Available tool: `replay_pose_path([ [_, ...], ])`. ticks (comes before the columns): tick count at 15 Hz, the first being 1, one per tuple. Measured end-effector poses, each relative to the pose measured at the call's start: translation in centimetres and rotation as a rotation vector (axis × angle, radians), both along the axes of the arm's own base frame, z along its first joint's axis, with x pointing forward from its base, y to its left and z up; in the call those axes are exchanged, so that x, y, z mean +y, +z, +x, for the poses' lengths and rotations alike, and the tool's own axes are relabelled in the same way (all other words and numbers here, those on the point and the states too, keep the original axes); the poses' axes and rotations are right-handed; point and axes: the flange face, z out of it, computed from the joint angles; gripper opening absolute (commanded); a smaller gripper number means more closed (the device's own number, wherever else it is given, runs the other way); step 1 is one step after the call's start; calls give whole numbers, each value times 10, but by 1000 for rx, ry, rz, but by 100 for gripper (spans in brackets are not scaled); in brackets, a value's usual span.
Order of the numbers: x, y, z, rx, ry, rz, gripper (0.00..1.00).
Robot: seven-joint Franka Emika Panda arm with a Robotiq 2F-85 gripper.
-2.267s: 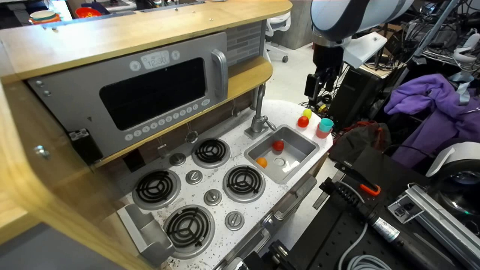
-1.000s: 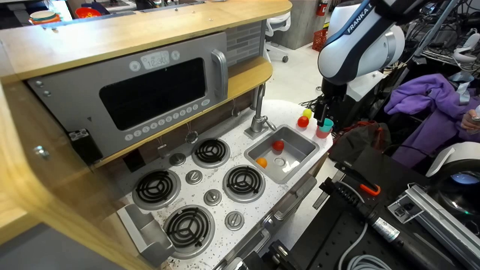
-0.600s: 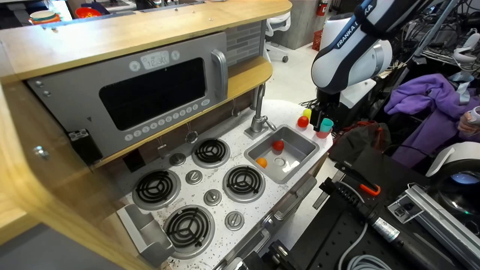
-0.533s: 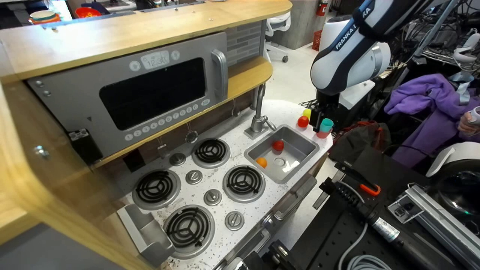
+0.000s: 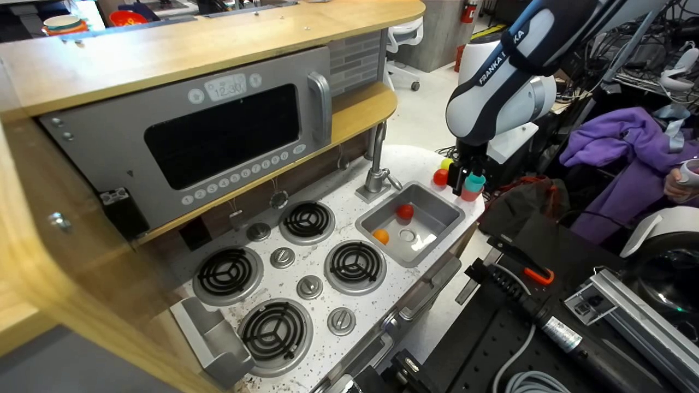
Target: Put the green cup in the sink
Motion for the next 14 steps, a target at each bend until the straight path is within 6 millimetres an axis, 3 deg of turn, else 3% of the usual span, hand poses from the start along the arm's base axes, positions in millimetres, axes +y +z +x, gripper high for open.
replay_pose_path([
  [3, -1, -7, 1, 11, -1, 1, 96],
  [4, 0, -9, 2, 19, -2, 3, 74],
  [6, 0, -13, 2, 35, -3, 6, 69],
  [14, 0, -17, 5, 65, -15, 11, 6],
])
